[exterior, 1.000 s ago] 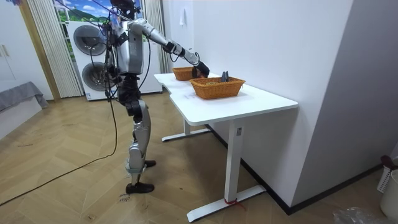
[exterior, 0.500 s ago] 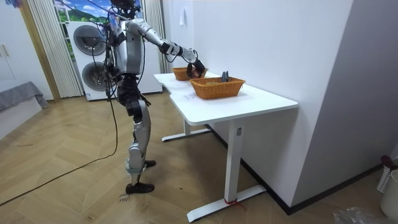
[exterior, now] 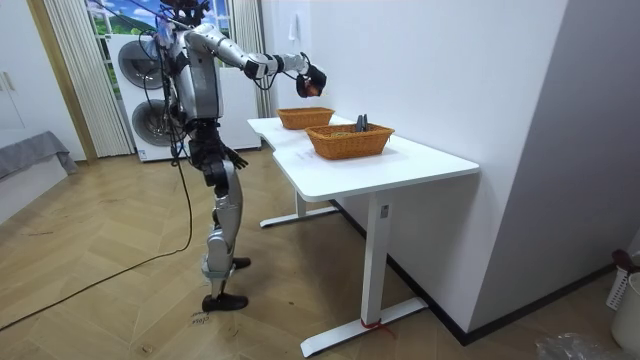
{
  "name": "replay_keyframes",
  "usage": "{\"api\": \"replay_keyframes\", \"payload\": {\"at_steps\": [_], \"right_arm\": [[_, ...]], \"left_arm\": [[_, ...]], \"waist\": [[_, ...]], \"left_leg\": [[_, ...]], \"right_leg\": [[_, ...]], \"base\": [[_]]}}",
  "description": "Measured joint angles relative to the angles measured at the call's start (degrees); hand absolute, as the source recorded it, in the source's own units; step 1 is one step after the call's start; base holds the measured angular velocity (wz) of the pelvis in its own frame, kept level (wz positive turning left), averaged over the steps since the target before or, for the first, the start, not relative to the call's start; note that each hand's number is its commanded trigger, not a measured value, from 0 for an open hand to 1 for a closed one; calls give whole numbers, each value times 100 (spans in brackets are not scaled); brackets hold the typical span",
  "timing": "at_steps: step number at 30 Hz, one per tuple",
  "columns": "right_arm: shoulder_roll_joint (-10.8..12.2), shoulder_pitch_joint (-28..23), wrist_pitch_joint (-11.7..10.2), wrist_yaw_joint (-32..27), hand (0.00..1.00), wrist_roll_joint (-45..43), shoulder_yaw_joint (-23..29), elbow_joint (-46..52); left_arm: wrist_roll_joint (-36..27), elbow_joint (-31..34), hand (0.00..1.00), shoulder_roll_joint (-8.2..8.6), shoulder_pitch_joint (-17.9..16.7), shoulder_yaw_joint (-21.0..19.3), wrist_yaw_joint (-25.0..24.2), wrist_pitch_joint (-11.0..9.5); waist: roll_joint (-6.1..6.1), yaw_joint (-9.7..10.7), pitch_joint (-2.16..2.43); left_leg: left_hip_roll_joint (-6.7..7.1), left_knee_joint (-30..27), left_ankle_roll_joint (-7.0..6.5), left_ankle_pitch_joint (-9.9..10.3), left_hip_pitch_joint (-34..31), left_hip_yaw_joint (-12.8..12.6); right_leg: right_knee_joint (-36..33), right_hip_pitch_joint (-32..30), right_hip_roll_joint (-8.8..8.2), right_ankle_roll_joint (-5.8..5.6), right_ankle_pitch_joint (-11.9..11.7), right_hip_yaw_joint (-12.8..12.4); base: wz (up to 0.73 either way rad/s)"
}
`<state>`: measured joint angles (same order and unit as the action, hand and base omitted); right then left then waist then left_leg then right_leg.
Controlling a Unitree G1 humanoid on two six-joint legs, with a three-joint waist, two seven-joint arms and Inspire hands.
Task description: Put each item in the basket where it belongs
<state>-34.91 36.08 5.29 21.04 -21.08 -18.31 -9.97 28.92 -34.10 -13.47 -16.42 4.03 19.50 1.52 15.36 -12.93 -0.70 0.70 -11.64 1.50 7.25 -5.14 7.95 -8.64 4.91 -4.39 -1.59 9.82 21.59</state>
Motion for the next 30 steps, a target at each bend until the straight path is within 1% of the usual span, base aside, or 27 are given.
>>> {"api": "replay_keyframes", "payload": {"at_steps": [1,5,7,10,11,14,15,16,18,23,25,27,29,30], "right_arm": [[0,3,1,0,100,-14,10,77],[3,3,29,1,100,-40,5,224],[4,3,91,16,100,-42,1,314],[4,3,152,31,100,-39,-1,383],[5,3,171,32,100,-33,-4,395],[32,4,182,53,100,-5,-20,399],[60,14,182,83,100,-20,-20,402],[107,42,191,130,100,-64,-20,402],[143,119,197,199,100,-134,-46,403],[162,208,239,301,100,-196,-48,403],[194,226,246,300,100,-246,-48,400],[324,225,329,292,100,-419,-53,392],[405,225,356,273,100,-425,-53,368],[454,226,360,255,100,-426,-70,346]], "left_arm": [[1,50,0,0,-22,-17,-7,24],[1,172,0,1,-65,-87,-12,31],[1,195,0,0,-69,-100,-12,66],[-1,201,0,3,-62,-80,-12,69],[-1,201,0,2,-61,-75,-13,69],[-2,201,0,1,-77,-71,-16,70],[-4,201,0,1,-80,-78,-23,70],[-7,201,0,12,-83,-106,-41,70],[-7,201,0,14,-82,-108,-43,70],[-7,201,0,17,-85,-112,-43,96],[-7,199,0,38,-83,-121,-43,108],[2,199,0,41,-85,-116,-44,111],[46,201,0,35,-78,-120,-54,115],[50,202,0,21,-55,-121,-67,115]], "waist": [[20,-6,8],[67,-40,0],[93,-84,-25],[110,-125,-32],[93,-142,-48],[89,-180,-63],[110,-187,-52],[97,-187,-74],[97,-180,-92],[102,-197,-88],[102,-274,-90],[113,-380,-108],[154,-490,-128],[193,-547,-147]], "left_leg": [[-1,1,0,0,-1,9],[-1,0,0,0,-1,21],[-2,0,1,0,-1,19],[-1,8,0,1,-1,19],[-2,10,0,1,0,19],[-4,23,0,0,31,16],[-5,29,0,0,38,16],[-6,31,0,0,50,8],[-7,42,0,0,63,3],[-6,82,-2,-1,79,18],[-6,93,-2,-1,107,14],[-7,126,-3,-1,186,19],[-7,133,-2,-1,199,18],[-7,134,-2,-1,189,34]], "right_leg": [[0,2,2,-1,1,19],[0,12,3,-1,1,41],[0,10,3,-1,1,41],[0,9,2,-1,1,43],[0,9,2,-1,1,44],[0,23,2,-1,1,42],[0,23,2,-1,1,39],[-1,26,2,-1,1,22],[-1,31,2,-1,1,-23],[-1,36,5,-1,1,-54],[-1,42,5,-1,1,-106],[1,97,6,-8,5,-99],[1,109,5,-27,17,-86],[1,107,5,-32,20,-83]], "base": [[6],[1],[0],[0],[0],[0],[0],[0],[-2],[0],[0],[0],[0],[4]]}}
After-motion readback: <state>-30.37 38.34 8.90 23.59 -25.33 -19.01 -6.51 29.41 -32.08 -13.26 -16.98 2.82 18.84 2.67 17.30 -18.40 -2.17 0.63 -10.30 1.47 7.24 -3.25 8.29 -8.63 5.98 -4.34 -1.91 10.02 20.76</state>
